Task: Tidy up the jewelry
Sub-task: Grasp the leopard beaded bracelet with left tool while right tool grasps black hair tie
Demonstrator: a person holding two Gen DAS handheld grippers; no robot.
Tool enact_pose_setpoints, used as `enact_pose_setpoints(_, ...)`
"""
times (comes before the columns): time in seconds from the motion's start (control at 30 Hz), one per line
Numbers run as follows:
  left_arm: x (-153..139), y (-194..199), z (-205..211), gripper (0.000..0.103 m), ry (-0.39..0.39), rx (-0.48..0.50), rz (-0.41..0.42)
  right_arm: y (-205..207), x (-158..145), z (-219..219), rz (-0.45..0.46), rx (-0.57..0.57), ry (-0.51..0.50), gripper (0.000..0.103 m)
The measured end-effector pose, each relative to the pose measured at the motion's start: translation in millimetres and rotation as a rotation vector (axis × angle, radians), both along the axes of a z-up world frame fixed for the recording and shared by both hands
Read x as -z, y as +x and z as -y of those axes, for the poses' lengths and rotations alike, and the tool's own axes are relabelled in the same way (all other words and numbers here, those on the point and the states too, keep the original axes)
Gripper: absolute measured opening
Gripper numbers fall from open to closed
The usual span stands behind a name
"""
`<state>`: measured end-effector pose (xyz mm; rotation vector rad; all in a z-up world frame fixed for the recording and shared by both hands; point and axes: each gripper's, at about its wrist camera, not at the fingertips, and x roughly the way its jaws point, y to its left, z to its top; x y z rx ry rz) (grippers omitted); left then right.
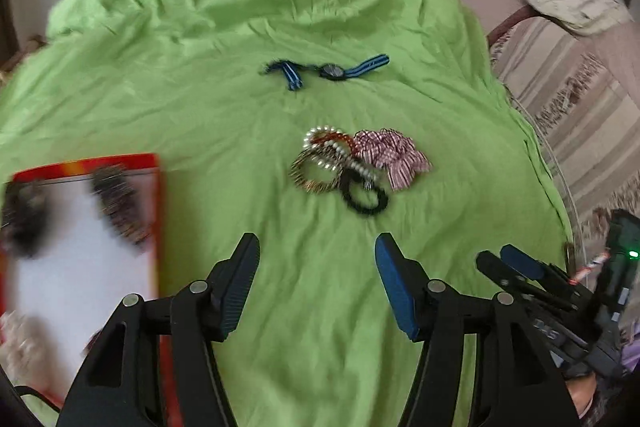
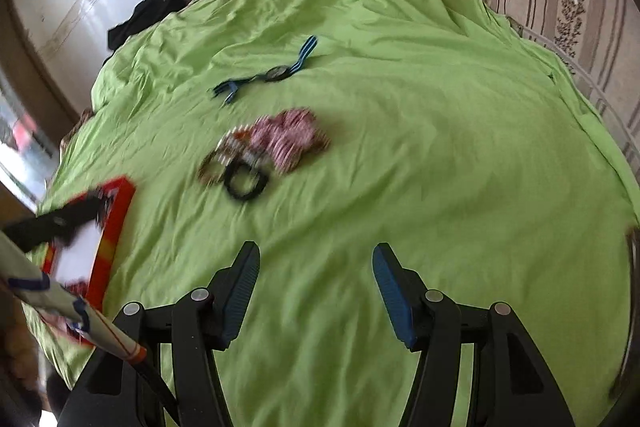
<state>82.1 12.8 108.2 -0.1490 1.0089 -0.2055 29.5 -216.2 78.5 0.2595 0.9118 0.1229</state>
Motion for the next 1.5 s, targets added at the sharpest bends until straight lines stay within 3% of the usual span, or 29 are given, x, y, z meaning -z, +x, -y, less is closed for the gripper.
enact_pose_setpoints(0.1,26.9,45.7,3.5,0.050,-0.044,-0.019,-0.047,39.1,3.3,10.3,-0.008,0.010,0.042,0.063)
enact_pose_setpoints(0.37,74.1,115.4,20.5,0.050,-0.063,0.027,-0.125,121.8,28.5,-1.5,-0.057,0.000,0.124,0.063)
enact_pose_setpoints(0.4,77.1,117.5,22.4,0.033,-0.067,0.035,-0.135,128.9,33.0,-5.3,-0.066,-0.005,0.123,0.063)
enact_pose_setpoints(0.43,82.7,118.4,25.6,0.000,-0.073,0.048,-0.160,133.8,37.1,-8.3,-0.077,-0.012,0.118,0.055)
enact_pose_setpoints(0.47,86.1,118.1,27.4,0.002,-0.080,0.055,-0.181,137.5,41.2,-12.6,-0.091,-0.022,0.116,0.022)
enact_pose_setpoints(0.5,85.3,114.0,28.3,0.002,-0.081,0.057,-0.174,139.5,45.3,-15.6,-0.114,-0.035,0.126,0.010)
enact_pose_setpoints(0.67,52.2,79.6,26.8,0.001,-0.111,0.110,-0.114,113.0,37.9,-13.0,-0.107,-0.037,0.138,0.008)
enact_pose_setpoints(0.83,22.4,26.5,8.0,0.002,-0.161,0.146,-0.083,53.9,20.1,1.1,-0.104,-0.040,0.165,0.008)
enact_pose_setpoints(1.0,37.5,-10.8,-12.1,0.002,-0.107,0.109,-0.120,-0.3,22.2,15.9,-0.116,-0.020,0.127,0.012)
enact_pose_setpoints(1.07,48.6,-13.0,-20.8,0.002,-0.066,0.060,-0.137,-10.8,23.6,21.6,-0.115,0.007,0.065,0.037)
enact_pose_setpoints(1.17,54.1,-13.6,-29.6,0.004,-0.043,0.023,-0.131,-24.3,8.5,30.6,-0.054,0.054,0.040,0.059)
enact_pose_setpoints(1.27,54.3,-16.8,-29.8,0.015,-0.055,0.020,-0.125,-25.1,-10.9,28.2,0.015,0.053,0.037,0.060)
enact_pose_setpoints(1.33,55.7,-16.6,-26.6,0.032,-0.048,0.021,-0.113,-13.7,-16.0,18.1,0.025,0.014,0.039,0.060)
enact_pose_setpoints(1.5,72.4,-3.4,-16.9,0.033,-0.028,0.043,-0.136,42.9,-5.0,-29.3,-0.023,-0.132,0.008,0.060)
